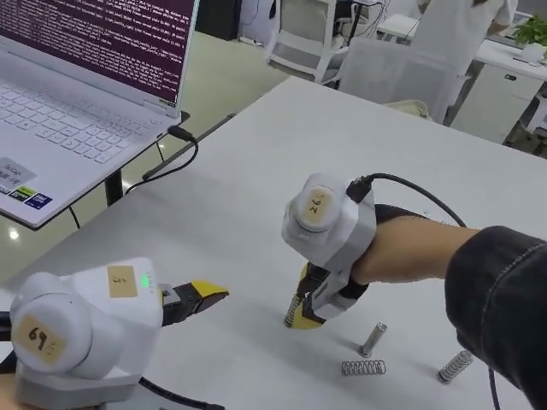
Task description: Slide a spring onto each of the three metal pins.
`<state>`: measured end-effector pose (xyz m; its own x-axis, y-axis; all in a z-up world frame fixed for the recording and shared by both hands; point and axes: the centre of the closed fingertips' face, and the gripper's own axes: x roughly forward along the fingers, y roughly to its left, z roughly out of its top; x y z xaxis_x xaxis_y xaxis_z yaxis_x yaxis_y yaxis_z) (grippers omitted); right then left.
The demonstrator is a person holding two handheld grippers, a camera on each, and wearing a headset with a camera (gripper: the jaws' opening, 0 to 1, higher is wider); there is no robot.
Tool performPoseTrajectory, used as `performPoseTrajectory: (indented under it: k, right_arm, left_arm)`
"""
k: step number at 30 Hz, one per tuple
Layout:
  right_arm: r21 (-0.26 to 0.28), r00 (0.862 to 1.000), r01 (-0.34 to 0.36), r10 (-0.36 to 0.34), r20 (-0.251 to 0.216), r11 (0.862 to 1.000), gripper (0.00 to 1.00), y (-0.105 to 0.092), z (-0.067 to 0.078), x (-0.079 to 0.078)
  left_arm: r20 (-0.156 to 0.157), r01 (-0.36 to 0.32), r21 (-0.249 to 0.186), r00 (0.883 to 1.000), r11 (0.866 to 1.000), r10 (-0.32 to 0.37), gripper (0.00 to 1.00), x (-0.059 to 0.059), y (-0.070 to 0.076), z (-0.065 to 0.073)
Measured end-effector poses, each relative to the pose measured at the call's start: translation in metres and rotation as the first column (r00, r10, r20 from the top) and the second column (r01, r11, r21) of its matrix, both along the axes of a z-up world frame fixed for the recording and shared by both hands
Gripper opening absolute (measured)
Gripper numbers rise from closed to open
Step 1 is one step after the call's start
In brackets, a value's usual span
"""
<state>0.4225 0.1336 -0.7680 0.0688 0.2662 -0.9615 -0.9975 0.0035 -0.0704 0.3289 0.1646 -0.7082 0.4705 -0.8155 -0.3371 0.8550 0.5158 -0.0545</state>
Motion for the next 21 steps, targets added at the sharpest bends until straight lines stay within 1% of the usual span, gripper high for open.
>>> performPoseTrajectory:
  k: [6,11,14,16,17,21]
  right_arm:
    - [0.051,0.999,0.032,-0.033,0.022,0.998,0.30,-0.003,0.017,0.001]
    - [0.107,0.997,0.065,-0.068,0.026,0.992,0.32,-0.004,0.028,-0.001]
    - [0.121,0.996,0.074,-0.079,0.034,0.990,0.32,-0.006,0.033,-0.003]
    - [0.134,0.995,0.085,-0.090,0.038,0.987,0.32,-0.009,0.037,-0.004]
    - [0.154,0.994,0.096,-0.103,0.039,0.983,0.32,-0.009,0.041,-0.004]
    - [0.188,0.991,0.115,-0.126,0.046,0.975,0.32,-0.013,0.053,-0.008]
  left_arm:
    - [-0.002,0.019,0.005,1.000,1.000,-0.019,0.88,-0.001,-0.005,0.001]
    - [0.002,0.029,0.006,1.000,1.000,-0.029,0.88,-0.002,-0.009,0.002]
    - [0.005,0.037,0.009,0.999,0.999,-0.037,0.88,-0.003,-0.011,0.003]
    - [0.006,0.042,0.011,0.999,0.999,-0.042,0.87,-0.003,-0.012,0.004]
    - [0.005,0.046,0.012,0.999,0.999,-0.046,0.87,-0.003,-0.012,0.004]
    - [0.006,0.053,0.011,0.999,0.999,-0.053,0.87,-0.003,-0.015,0.005]
